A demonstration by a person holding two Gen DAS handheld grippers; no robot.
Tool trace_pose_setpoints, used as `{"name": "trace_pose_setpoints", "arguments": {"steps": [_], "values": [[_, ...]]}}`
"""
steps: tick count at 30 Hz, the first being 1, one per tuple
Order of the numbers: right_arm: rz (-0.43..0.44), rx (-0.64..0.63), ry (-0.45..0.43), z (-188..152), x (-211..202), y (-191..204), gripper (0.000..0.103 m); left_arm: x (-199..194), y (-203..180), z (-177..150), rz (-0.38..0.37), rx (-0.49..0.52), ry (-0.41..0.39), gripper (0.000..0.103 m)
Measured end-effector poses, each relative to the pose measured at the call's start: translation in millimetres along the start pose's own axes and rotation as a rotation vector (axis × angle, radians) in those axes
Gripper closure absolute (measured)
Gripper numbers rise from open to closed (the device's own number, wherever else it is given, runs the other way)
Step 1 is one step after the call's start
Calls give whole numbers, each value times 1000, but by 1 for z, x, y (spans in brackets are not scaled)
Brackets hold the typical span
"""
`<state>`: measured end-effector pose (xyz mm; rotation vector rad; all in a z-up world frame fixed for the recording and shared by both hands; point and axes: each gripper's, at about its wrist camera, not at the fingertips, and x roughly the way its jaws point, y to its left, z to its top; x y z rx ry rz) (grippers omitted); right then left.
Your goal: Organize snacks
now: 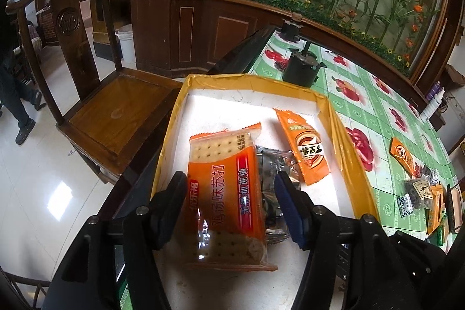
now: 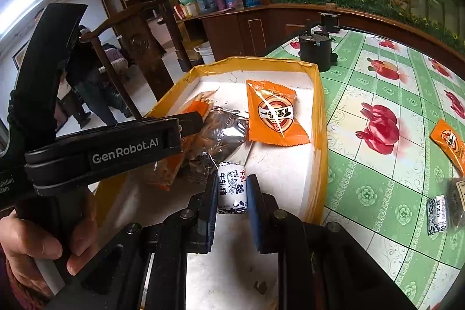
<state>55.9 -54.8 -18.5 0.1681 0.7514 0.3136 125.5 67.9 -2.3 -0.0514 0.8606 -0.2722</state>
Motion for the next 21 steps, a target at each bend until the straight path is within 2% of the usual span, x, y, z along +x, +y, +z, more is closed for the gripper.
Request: {"name": "trace_pose_setpoints", "arguments": {"steps": [7,14,21], "values": [[28,0,-55,2,-14,1,81,-10,0,1,-15,-12,-22,39],[47,60,-86,7,-28,-17,81,-25,-4,0,-11,-6,-35,39],[30,185,-168,17,-70,-71,81,-46,-33,0,-65,46,-46,39]]}}
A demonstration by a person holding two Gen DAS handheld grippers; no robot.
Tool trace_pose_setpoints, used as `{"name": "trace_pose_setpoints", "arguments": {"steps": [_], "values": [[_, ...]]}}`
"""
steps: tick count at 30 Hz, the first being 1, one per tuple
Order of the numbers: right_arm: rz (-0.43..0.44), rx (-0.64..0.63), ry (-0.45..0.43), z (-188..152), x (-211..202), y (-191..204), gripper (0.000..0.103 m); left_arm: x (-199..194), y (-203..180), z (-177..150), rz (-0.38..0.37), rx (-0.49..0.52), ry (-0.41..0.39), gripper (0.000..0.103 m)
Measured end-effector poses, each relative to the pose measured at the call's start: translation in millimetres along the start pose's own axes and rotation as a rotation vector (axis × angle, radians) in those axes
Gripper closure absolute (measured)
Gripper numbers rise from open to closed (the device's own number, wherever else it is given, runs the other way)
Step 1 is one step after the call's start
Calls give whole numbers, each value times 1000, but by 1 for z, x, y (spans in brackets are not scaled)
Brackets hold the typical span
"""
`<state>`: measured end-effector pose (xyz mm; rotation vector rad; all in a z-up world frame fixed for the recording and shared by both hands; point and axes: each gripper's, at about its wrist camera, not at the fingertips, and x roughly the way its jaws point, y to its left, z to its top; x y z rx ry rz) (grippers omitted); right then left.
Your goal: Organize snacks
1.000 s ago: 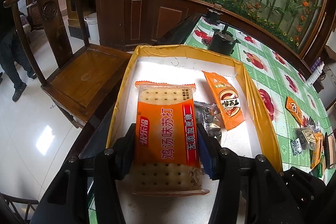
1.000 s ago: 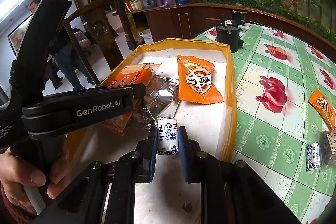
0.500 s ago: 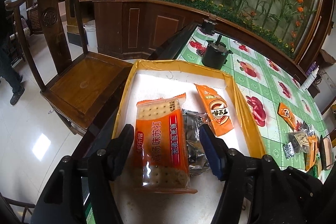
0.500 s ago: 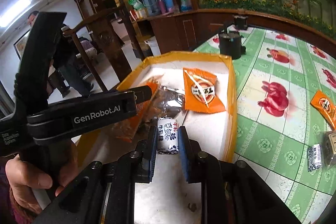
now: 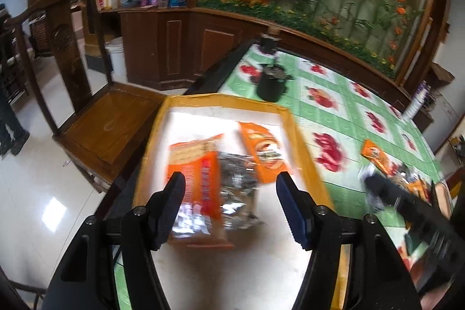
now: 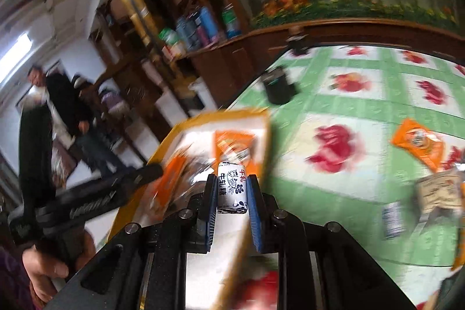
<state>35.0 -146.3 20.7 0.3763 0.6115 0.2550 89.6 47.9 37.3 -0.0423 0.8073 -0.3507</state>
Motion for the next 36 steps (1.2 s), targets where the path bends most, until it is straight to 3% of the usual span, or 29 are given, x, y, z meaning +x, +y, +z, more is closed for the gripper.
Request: {"name": "trace_pose_setpoints", "arguments": {"steps": [6,12,16,19,21,22,24,26,30,34,36], "values": [[-108,123,-151,20,-72,-79,81,-5,-56,-4,-114,85,29,35],[-186,303,-215,7,-124,-154,81,31,-144,-22,-255,165,162,35],[-213,329,-239,-1,-144,-172,81,63,-193,-39,-223,236,217,35],[-221,326,-225,-4,-145,-176,81,82,-204,-42,-202,218,227,37],[-218,330,-211,-5,-142,-176,81,96,-207,-43,-183,207,237,46],[-214,332,-207,-6,-142,-176,81,101,-207,-43,-186,211,248,56],[-205,330,-197,-7,-140,-175,81,108,-209,-43,-213,207,253,62],[-201,323,-184,-6,-136,-174,81,114,-212,-46,-192,238,252,85],[-191,315,-135,-6,-117,-173,77,112,-209,-53,-188,288,176,85],[-197,326,-50,-4,-86,-179,73,112,-202,-50,-206,273,170,85],[-220,315,-1,-5,-72,-179,60,112,-200,-49,-209,264,167,85]]}}
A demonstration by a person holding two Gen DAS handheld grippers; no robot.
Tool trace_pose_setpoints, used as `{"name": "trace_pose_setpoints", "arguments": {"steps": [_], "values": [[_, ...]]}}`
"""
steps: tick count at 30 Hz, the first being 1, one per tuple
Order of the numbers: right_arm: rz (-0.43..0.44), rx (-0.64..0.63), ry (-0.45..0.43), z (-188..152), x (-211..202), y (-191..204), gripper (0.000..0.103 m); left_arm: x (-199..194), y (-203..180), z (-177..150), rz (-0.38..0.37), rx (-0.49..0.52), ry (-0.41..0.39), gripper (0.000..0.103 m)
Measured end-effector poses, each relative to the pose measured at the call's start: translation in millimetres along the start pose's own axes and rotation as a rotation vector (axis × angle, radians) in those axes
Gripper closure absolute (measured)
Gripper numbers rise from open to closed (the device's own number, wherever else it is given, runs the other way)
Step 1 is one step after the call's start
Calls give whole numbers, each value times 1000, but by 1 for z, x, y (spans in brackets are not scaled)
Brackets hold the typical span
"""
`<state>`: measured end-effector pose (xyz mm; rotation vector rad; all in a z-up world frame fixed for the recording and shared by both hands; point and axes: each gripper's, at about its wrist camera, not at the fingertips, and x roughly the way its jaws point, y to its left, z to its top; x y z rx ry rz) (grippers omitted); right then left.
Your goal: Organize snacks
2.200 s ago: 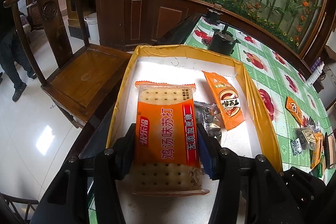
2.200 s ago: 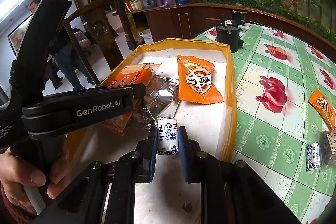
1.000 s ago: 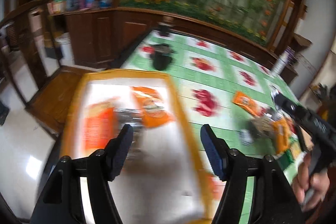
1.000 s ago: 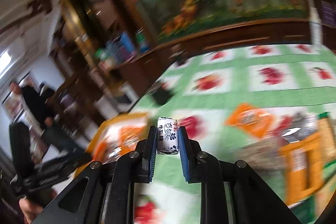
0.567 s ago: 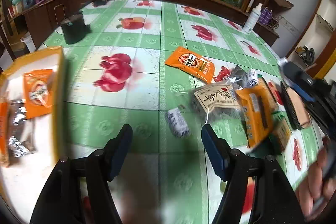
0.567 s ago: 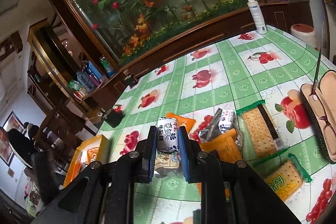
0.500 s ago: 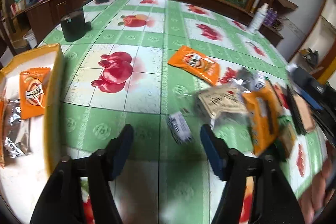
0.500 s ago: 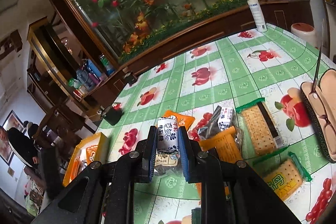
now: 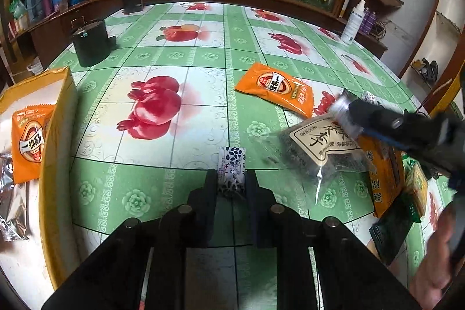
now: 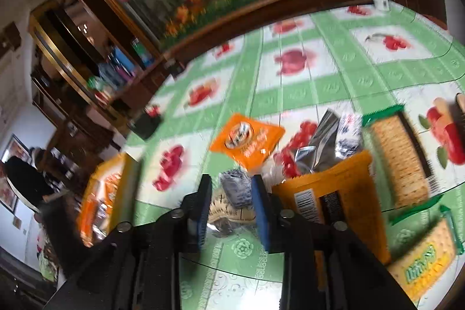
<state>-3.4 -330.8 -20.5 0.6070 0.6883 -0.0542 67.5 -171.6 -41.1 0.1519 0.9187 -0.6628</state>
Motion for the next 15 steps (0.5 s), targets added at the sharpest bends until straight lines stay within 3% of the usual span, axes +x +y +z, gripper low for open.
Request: {"name": "trace_pose_setpoints", "arguments": {"steps": [3,7,9,15], "values": [[-89,-93,26,-3,12,14,53,-1,3,2,4,-3,-7,85],[-115,-132,33,-4,20,21,53,0,6,3,2,-20,-4,85],[-142,-159,33,-7,22,22,46,0,5,3,6,-18,-2,85],[-171,-208,18,-11,22,27,46,1,7,2,5,-28,-2,85]]}}
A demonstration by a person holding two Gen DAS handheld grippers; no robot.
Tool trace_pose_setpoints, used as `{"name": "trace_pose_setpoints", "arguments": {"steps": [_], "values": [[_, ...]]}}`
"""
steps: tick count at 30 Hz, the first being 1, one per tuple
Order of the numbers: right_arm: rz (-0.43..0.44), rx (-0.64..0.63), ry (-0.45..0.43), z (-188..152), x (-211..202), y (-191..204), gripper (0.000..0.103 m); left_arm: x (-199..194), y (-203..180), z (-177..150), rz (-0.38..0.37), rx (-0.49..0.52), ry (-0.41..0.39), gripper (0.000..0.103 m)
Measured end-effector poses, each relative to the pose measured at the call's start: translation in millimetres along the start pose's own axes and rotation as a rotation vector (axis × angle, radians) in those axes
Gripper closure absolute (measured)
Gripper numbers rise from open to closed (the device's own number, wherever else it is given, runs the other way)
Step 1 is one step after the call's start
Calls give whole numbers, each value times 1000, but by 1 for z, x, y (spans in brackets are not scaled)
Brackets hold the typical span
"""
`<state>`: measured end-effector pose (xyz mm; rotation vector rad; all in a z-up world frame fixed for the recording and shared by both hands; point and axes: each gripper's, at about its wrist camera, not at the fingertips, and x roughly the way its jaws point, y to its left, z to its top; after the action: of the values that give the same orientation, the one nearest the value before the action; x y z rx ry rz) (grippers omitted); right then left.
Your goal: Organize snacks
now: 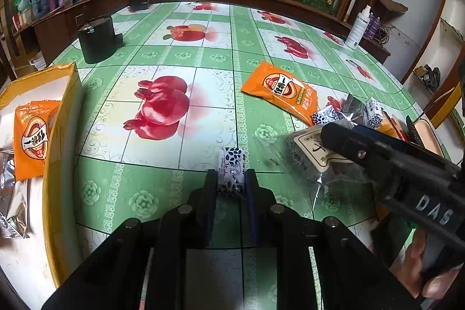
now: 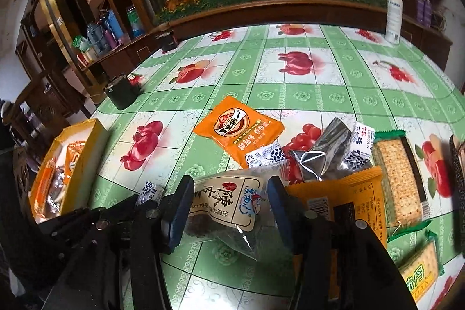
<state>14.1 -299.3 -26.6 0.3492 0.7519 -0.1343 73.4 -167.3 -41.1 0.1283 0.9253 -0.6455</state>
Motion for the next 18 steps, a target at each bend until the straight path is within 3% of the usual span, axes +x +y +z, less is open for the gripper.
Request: {"name": "trace_pose_setpoints", "arguments": {"steps": [5,8,12,14,16,18], "values": [[-11,-24,16,1,6,7,36,0,0,0,7,-1,-3,85],[-60,-86,29,-1,14,18,29,1,-1,0,19,9,-4,85],[-81,-102,30,-2,17,21,30,0,-2,0,27,19,-7,85],[-68,-101,25,-3,14,19,36,0,-2,0,24,16,-10,85],[-57,-111,7,-4,9,19,50,-1,-2,-1,20,14,-13,85],[-48,-111,-12,-3,3,21,76,-3,-2,-1,19,16,-20,85]]}}
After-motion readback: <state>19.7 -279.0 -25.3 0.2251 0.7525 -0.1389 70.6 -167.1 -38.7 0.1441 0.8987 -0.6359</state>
